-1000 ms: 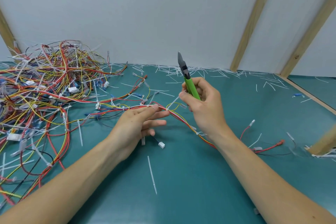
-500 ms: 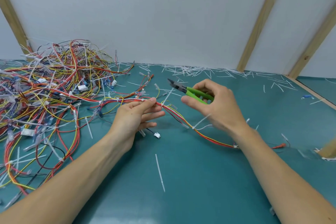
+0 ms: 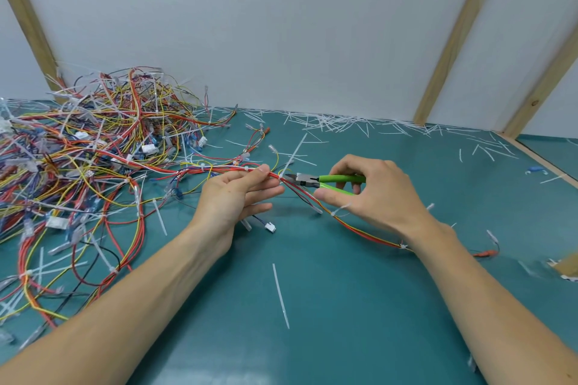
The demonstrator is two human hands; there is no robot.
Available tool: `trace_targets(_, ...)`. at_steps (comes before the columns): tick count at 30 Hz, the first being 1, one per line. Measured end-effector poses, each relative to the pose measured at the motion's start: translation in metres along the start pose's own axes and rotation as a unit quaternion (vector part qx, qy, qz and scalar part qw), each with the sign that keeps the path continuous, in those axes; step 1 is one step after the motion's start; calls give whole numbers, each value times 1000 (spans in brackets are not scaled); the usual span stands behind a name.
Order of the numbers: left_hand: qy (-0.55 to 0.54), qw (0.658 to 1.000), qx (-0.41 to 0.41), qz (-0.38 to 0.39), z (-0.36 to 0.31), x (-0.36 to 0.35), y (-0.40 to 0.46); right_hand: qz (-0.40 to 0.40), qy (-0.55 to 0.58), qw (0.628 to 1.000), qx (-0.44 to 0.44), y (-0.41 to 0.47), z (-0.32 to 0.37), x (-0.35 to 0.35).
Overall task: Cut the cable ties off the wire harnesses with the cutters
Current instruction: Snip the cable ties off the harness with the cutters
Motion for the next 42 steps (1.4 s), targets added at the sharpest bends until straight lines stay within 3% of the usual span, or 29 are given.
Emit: trace_targets(42, 17, 1000, -5, 10, 5, 0, 3, 37, 99, 994, -27, -1, -4, -14)
Point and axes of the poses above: each hand's wrist, its own y-axis towards the middle knuckle, its own x-axis out of the back of the hand, z = x × y, the point moved 8 cm from there along y, towards the middle knuckle, and after that the axes turned 4 degrees about -x, right-handed, at the moved point
